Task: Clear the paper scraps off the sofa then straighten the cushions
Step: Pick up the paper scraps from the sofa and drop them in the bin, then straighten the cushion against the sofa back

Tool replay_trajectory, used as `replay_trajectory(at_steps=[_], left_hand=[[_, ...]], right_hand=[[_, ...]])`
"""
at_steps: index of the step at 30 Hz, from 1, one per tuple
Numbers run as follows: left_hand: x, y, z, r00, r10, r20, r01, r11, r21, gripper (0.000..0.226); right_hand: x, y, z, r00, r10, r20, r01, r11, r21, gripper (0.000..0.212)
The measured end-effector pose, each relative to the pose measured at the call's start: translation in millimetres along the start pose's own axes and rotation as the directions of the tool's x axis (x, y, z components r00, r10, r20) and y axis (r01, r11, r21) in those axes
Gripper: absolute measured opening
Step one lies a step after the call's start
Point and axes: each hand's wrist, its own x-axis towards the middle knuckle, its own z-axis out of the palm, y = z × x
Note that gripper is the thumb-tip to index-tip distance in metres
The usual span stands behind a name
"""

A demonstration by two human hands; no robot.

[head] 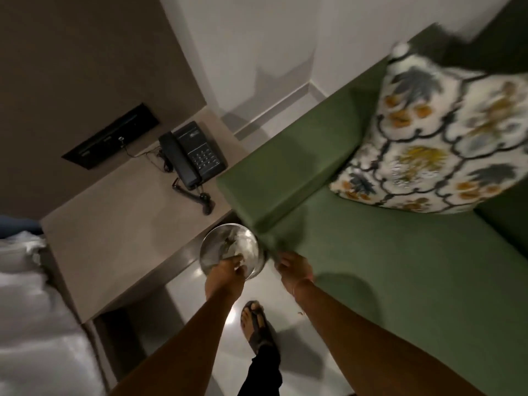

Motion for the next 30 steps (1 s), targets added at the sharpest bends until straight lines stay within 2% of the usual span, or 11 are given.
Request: replay_trajectory(at_steps=[4, 8, 10, 12, 15, 18, 20, 22, 24, 27, 30], left_hand=[[-37, 70, 1, 0.998, 0.068, -0.008, -0.068, 0.997, 0.029, 0.035], [-52, 151, 11, 0.984, 0.18, -0.002, -0.18, 0.983, -0.021, 0.052], [-52, 199, 19, 0.977, 0.213, -0.024, -0.214, 0.977, -0.025, 0.058], [-49, 248, 28, 0.957, 0.284, -0.055, -0.287, 0.957, -0.039, 0.061], [-37, 306, 35, 0.938, 0.334, -0.095, -0.345, 0.925, -0.161, 0.058], [-18, 339, 41, 0.951, 0.283, -0.121, -0.308, 0.891, -0.333, 0.057], [-7, 351, 46, 0.963, 0.227, -0.147, -0.269, 0.856, -0.441, 0.063], [4, 356, 50, 0.969, 0.197, -0.147, -0.245, 0.818, -0.521, 0.073], [12, 358, 51, 0.972, 0.189, -0.139, -0.234, 0.797, -0.556, 0.074], [18, 359, 51, 0.974, 0.193, -0.123, -0.228, 0.776, -0.588, 0.06], [9, 363, 53, 0.965, 0.253, -0.07, -0.244, 0.766, -0.594, 0.055]], right_hand=[[-36, 19, -94, 0.997, -0.067, -0.039, 0.069, 0.996, 0.057, 0.039], [-51, 41, -204, 0.972, -0.096, -0.214, 0.129, 0.981, 0.145, 0.049], [-52, 52, -259, 0.936, -0.078, -0.343, 0.132, 0.982, 0.138, 0.057], [-47, 60, -305, 0.896, -0.036, -0.443, 0.166, 0.952, 0.258, 0.065], [-31, 68, -359, 0.829, -0.008, -0.559, 0.221, 0.923, 0.314, 0.076], [-9, 69, -390, 0.829, 0.011, -0.559, 0.245, 0.891, 0.382, 0.093], [7, 63, -399, 0.839, -0.034, -0.542, 0.289, 0.873, 0.393, 0.094], [23, 52, -404, 0.869, -0.079, -0.488, 0.352, 0.792, 0.499, 0.098], [37, 44, -406, 0.881, -0.072, -0.468, 0.373, 0.714, 0.592, 0.102], [41, 50, -404, 0.866, -0.062, -0.496, 0.391, 0.703, 0.594, 0.092], [22, 66, -400, 0.84, -0.013, -0.542, 0.424, 0.639, 0.642, 0.074]])
